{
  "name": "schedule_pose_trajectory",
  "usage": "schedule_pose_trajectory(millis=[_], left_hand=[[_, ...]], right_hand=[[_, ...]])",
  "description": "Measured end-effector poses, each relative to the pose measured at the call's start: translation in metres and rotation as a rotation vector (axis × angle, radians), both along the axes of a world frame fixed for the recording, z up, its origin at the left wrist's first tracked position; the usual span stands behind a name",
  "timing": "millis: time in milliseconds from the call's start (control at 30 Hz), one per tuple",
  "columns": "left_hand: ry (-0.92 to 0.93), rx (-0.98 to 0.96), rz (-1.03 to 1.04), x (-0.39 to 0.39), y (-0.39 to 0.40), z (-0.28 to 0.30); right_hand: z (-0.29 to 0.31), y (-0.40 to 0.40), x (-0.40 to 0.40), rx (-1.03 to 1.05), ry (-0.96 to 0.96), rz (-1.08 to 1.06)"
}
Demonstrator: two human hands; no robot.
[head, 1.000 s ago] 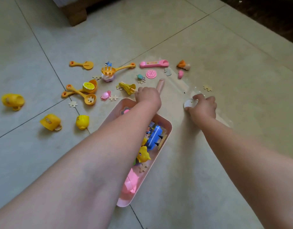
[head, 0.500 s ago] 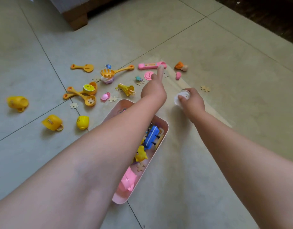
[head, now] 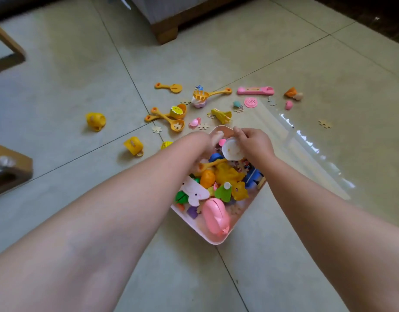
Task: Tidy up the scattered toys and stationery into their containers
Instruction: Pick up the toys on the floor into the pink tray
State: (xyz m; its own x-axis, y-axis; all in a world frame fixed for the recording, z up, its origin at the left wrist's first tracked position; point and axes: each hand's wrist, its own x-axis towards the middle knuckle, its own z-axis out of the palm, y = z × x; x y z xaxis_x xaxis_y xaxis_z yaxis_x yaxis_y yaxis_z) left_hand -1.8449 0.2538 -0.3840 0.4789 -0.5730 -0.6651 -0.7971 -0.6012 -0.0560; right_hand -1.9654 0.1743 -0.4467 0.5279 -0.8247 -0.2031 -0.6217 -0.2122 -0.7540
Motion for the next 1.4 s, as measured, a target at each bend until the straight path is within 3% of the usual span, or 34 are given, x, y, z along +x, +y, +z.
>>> schedule_pose_trajectory(millis=[100,200,400,500,600,867,1033,1200,1400], left_hand=[[-0.061,-0.091,0.034,-0.003,0.017,-0.004],[-0.139,-0.208,0.096,0.001,0.022,-0.015],[-0.161,-0.328,0.224,0.006,0.026,-0.024],[-0.155,-0.343,0.241,0.015,0.026,-0.028],[-0.16,-0.366,0.259,0.023,0.023,-0.028],[-0.258,-0.239,0.185,0.029,0.013,-0.003],[-0.245,-0.302,0.262,0.026,-0.003,0.004],[-0.256,-0.308,0.127,0.009,-0.021,-0.013],[-0.204,-0.387,0.067,0.019,-0.052,-0.033]], right_hand=[[-0.003,0.002,0.001,-0.099,0.039,-0.061],[-0.005,0.002,0.002,-0.072,0.077,-0.076],[-0.007,-0.006,0.017,-0.017,0.402,-0.029],[-0.002,-0.009,0.03,-0.122,0.614,0.08],[0.0,-0.004,0.046,-0.219,0.69,0.2],[-0.007,0.018,0.056,0.02,0.621,0.307],[-0.003,-0.003,0.056,0.206,0.454,0.29],[-0.018,-0.044,0.02,0.166,0.157,0.014],[-0.047,-0.053,0.01,0.065,0.27,0.236]])
